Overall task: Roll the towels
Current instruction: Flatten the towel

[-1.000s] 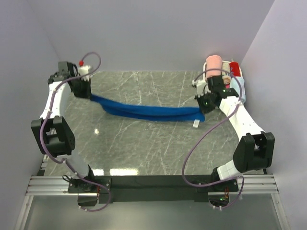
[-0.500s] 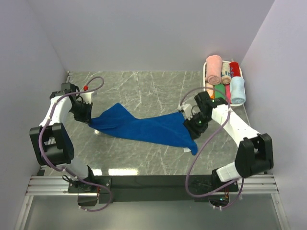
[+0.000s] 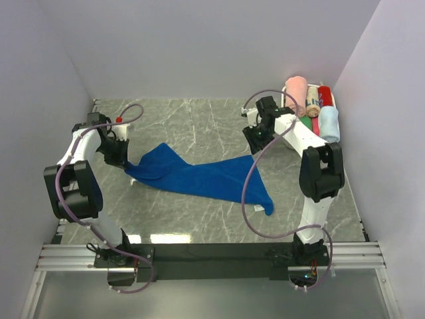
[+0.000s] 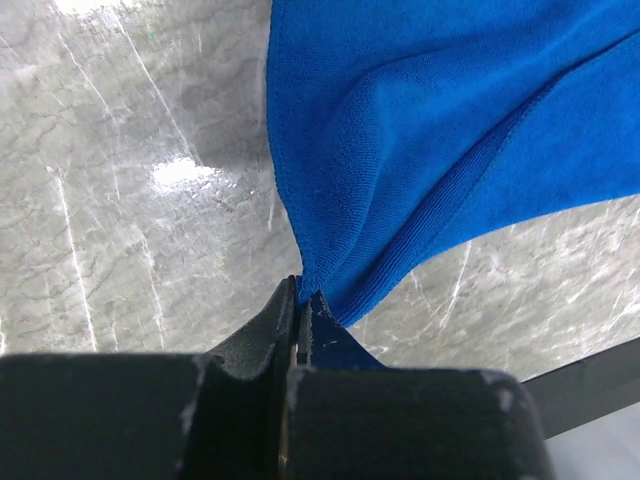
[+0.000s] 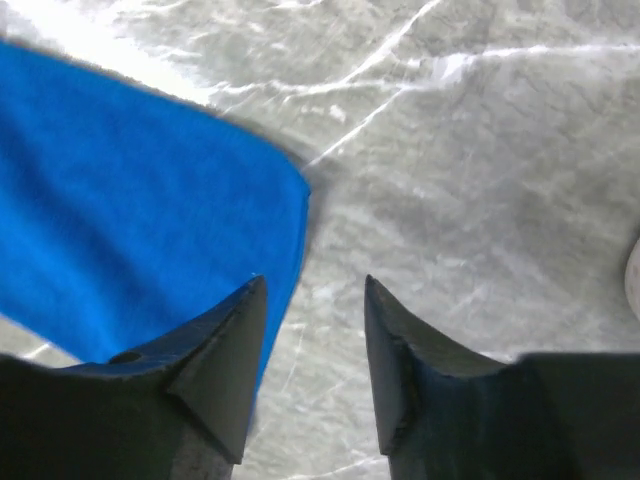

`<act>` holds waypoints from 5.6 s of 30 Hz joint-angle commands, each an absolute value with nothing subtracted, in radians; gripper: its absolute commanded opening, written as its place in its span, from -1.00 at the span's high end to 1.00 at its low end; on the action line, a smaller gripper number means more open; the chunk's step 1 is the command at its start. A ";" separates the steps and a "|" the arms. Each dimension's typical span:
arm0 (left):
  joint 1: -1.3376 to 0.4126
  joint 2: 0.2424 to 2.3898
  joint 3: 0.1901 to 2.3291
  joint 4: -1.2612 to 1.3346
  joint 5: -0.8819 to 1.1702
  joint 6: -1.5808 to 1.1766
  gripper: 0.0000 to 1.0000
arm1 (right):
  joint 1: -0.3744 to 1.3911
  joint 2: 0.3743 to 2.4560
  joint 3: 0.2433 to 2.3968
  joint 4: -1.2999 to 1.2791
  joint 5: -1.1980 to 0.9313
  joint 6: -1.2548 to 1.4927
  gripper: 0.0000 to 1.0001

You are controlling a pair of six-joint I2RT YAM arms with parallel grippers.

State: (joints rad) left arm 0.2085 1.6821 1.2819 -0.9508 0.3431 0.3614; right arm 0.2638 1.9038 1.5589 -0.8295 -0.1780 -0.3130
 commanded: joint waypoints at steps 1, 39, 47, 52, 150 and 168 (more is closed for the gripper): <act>0.212 1.686 1.321 -0.937 0.364 0.339 0.99 | 0.261 1.953 1.611 -0.842 -0.167 -0.285 -0.10; 0.255 1.370 1.431 -0.876 0.384 -0.041 0.99 | 0.103 1.192 1.289 -0.778 -0.390 -0.356 1.00; 0.281 1.137 1.420 -0.933 0.238 0.032 0.99 | 0.092 0.797 1.172 -0.821 -0.313 -0.302 1.00; 0.281 1.074 1.440 -0.933 0.144 0.022 0.99 | 0.094 0.802 1.235 -0.838 -0.276 -0.285 1.00; 0.178 1.654 1.082 -0.793 0.354 0.324 0.99 | 0.256 1.971 1.333 -0.816 -0.166 -0.324 0.94; 0.184 1.747 1.031 -0.690 0.058 0.261 0.99 | 0.318 1.990 1.260 -0.865 -0.002 -0.282 1.00</act>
